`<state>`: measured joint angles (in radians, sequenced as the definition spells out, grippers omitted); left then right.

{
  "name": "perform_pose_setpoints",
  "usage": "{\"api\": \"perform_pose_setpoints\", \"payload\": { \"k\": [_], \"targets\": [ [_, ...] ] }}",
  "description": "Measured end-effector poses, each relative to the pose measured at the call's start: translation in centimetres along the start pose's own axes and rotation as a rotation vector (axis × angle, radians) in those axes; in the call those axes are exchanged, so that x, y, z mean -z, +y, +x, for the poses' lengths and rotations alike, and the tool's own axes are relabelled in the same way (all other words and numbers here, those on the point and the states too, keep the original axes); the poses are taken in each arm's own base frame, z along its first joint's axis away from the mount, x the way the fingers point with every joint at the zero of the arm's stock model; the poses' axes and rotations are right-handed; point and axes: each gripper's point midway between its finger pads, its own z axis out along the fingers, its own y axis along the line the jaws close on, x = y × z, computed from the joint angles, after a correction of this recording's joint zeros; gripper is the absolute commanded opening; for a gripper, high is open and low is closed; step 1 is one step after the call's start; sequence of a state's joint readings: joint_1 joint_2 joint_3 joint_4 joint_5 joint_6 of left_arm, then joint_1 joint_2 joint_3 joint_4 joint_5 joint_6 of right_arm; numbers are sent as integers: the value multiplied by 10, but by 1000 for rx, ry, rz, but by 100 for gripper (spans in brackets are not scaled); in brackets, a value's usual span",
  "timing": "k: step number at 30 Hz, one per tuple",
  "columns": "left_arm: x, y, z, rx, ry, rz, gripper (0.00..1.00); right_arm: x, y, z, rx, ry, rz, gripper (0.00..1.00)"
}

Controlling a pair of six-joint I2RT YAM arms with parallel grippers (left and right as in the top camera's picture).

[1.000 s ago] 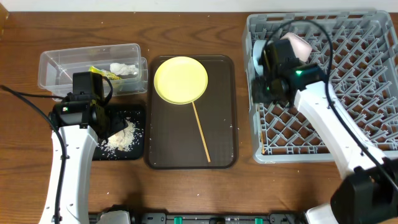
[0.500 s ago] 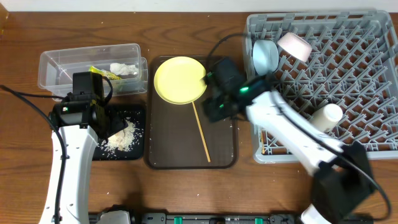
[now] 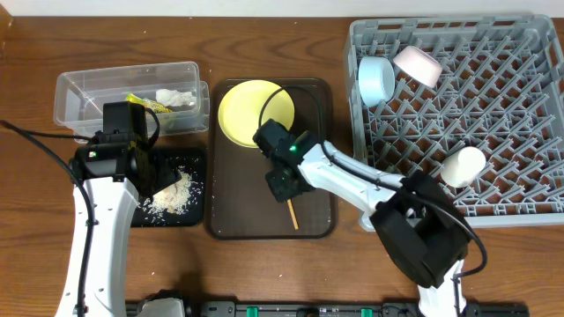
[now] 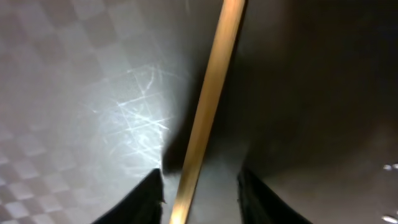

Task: Sort waste into correct bins and load items into the dishwasher rack
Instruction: 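Return right gripper to the tray and grasp the second chopstick, then insert the second chopstick into the rack's left edge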

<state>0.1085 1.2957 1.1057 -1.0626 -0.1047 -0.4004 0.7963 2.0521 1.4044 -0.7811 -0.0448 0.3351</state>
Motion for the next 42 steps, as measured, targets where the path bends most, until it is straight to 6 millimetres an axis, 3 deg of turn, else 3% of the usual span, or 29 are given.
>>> {"api": "perform_pose_setpoints", "payload": {
  "k": [5, 7, 8, 13, 16, 27, 36, 39, 42],
  "targets": [
    [0, 0, 0, 0, 0, 0, 75, -1, -5, 3, -33, 10, 27, 13],
    [0, 0, 0, 0, 0, 0, 75, -1, -7, 7, -39, 25, 35, 2],
    [0, 0, 0, 0, 0, 0, 75, -1, -7, 8, -40, 31, 38, 1],
    [0, 0, 0, 0, 0, 0, 75, 0, -11, 14, -58, 56, 50, 5],
    [0, 0, 0, 0, 0, 0, 75, 0, -11, 15, -67, 57, 51, 18],
    [0, 0, 0, 0, 0, 0, 75, 0, -12, 19, -57, 76, 58, 1],
    [0, 0, 0, 0, 0, 0, 75, 2, -17, 21, -79, 87, 62, 1],
    [0, 0, 0, 0, 0, 0, 75, 13, -27, 15, -112, 65, 59, 1],
    [0, 0, 0, 0, 0, 0, 75, 41, -41, 1, -155, -9, 40, 1]
  ]
}}
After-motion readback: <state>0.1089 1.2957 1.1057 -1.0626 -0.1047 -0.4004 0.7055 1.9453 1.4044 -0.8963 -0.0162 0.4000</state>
